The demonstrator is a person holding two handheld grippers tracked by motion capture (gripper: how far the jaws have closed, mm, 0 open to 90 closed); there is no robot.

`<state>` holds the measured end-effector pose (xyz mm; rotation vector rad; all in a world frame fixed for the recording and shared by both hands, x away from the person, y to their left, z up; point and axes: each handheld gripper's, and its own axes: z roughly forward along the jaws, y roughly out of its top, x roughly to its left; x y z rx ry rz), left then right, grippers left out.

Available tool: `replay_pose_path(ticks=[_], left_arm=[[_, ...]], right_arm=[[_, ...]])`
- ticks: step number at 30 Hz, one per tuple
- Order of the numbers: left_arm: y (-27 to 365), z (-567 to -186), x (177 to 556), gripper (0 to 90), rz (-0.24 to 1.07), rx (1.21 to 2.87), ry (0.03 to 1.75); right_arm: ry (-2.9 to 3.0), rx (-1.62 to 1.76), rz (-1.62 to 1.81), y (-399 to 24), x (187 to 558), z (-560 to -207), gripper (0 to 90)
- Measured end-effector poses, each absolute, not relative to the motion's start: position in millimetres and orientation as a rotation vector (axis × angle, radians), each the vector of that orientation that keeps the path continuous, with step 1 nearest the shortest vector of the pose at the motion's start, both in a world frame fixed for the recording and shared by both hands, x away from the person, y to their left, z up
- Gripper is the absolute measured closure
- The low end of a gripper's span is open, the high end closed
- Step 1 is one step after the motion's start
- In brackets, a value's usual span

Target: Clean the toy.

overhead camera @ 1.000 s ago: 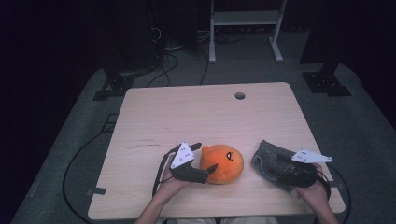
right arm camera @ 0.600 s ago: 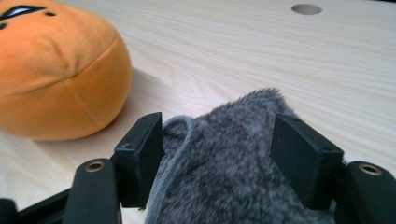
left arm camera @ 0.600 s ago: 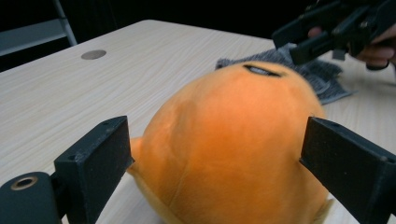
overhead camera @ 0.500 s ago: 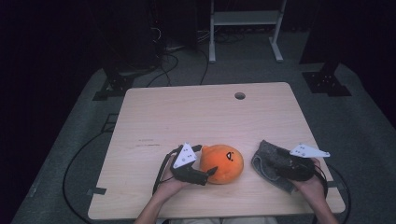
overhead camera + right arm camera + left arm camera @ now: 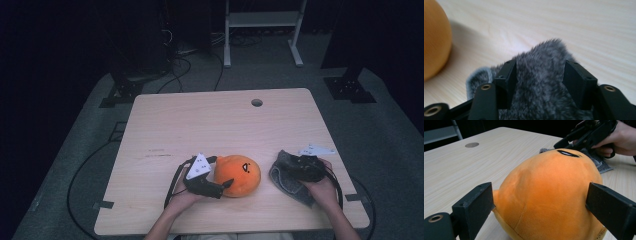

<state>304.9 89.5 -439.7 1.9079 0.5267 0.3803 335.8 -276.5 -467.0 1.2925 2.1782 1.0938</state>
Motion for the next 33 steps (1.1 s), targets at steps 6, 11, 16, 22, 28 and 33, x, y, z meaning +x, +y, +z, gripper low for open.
replay_pose_path(ticks=[6,11,16,22,28,33], left_arm=[[87.8,-439.7,304.0,7.4,0.374,1.920,0.522],[86.6,-440.7,305.5,8.0,0.336,1.942,0.518],[82.6,-443.2,301.1,18.0,0.347,1.970,0.474],[78.2,-443.7,300.6,22.5,0.360,1.971,0.498],[78.0,-444.5,303.1,21.8,0.353,1.958,0.535],[75.3,-445.0,303.4,21.8,0.347,1.946,0.553]], right_arm=[[2.214,1.313,0.938,-267.0,337.3,-476.8,51.2],[2.214,1.312,0.897,-266.0,334.2,-474.4,68.3],[2.227,1.363,0.898,-268.7,334.1,-471.3,75.5],[2.210,1.341,1.119,-273.5,320.2,-447.4,76.8],[2.254,1.032,1.423,-252.8,285.6,-408.9,76.6],[2.355,0.826,1.483,-212.3,270.9,-403.6,75.7]])
